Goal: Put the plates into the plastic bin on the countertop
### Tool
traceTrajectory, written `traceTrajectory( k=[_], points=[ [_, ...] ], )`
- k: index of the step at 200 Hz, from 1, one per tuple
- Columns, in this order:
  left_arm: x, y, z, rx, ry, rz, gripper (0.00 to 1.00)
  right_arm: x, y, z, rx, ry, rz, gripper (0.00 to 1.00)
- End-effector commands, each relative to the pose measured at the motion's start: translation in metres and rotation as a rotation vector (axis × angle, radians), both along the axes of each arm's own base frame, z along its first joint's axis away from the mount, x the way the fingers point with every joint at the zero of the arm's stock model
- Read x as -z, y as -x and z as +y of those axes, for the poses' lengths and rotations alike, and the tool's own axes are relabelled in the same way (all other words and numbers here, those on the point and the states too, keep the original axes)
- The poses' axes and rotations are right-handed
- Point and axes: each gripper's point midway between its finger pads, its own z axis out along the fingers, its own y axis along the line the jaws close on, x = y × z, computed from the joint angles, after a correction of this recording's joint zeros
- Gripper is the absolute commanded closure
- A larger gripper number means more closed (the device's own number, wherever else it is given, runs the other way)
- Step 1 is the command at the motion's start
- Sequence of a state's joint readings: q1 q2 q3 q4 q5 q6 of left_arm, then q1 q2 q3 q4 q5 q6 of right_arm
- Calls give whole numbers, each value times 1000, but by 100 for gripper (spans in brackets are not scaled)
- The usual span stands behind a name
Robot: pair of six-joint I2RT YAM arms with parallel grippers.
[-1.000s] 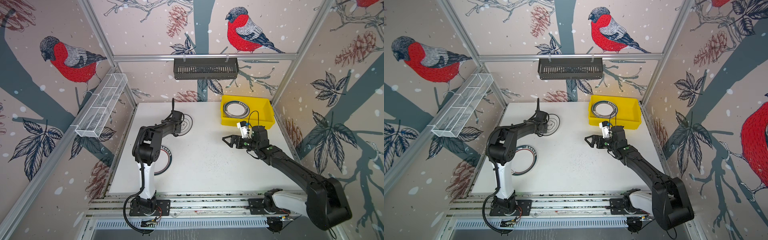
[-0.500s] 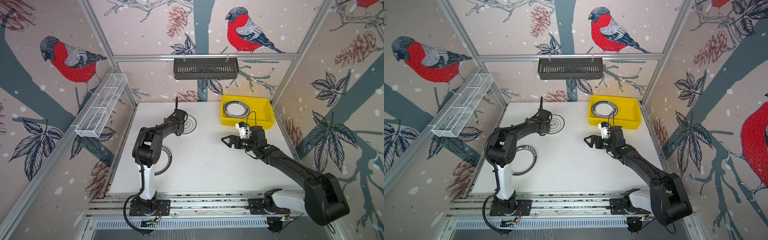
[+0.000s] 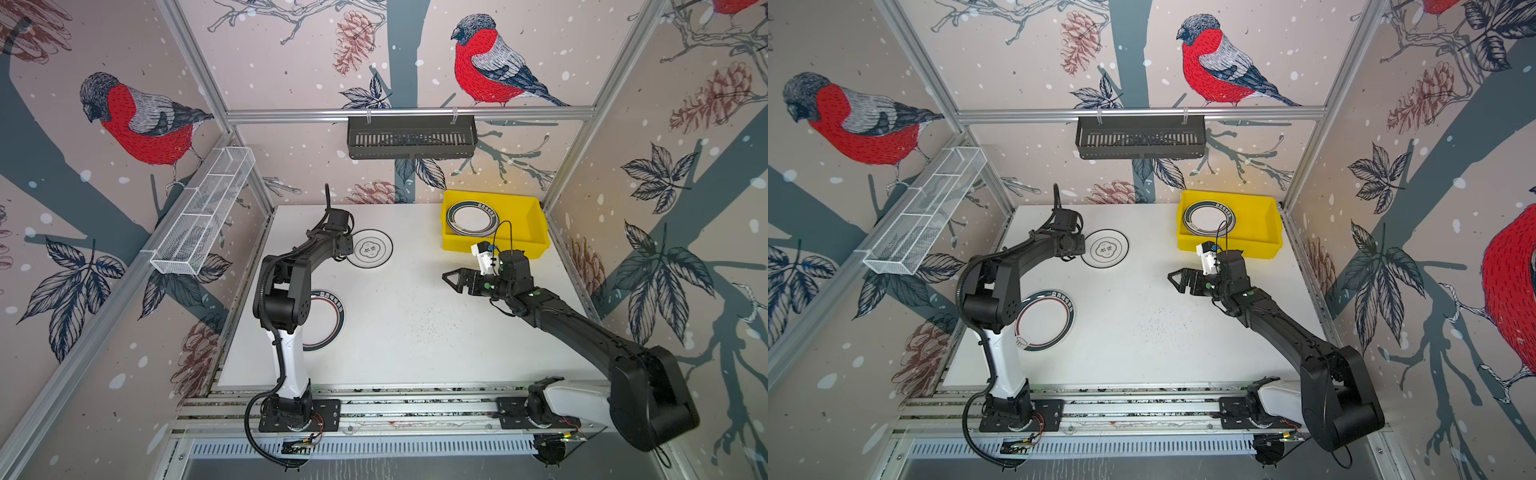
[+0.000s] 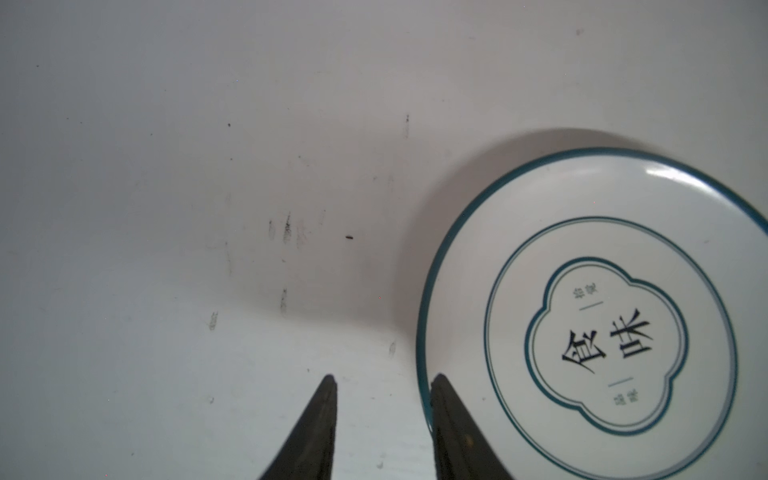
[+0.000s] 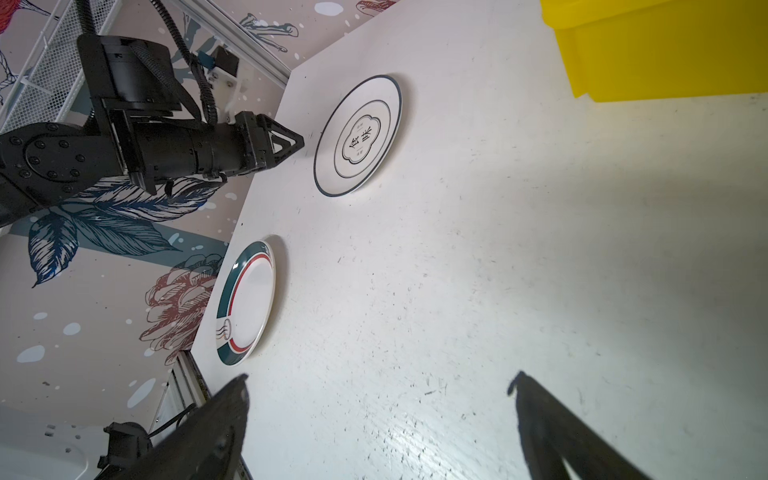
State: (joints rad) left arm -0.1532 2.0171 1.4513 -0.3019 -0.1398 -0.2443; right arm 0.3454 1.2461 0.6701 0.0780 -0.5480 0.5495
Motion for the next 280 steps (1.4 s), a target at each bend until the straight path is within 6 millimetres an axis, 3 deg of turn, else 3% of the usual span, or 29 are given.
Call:
traceTrajectory(
  k=[1, 43, 94, 156, 204, 246, 280],
  points=[
    [-5, -7, -16, 70, 219, -16, 60, -4, -2, 0, 6, 4, -16, 1],
    [-4, -9, -13, 113, 524, -33, 53, -3, -3, -4, 30, 16, -14, 1],
    [9, -10, -24, 154, 591, -6, 49, -2, -3, -7, 42, 38, -18, 1],
    [30, -8, -23, 107, 613, 29, 50, -4, -3, -10, 61, 41, -23, 1],
    [36, -12, -29, 118, 647, 32, 61, -2, -2, -10, 64, 39, -14, 1],
    [41, -13, -36, 137, 635, 49, 64, -2, -3, -10, 68, 35, -14, 1],
    [50, -10, -40, 146, 577, 82, 78, 1, -2, -11, 71, 32, -6, 1]
  ],
)
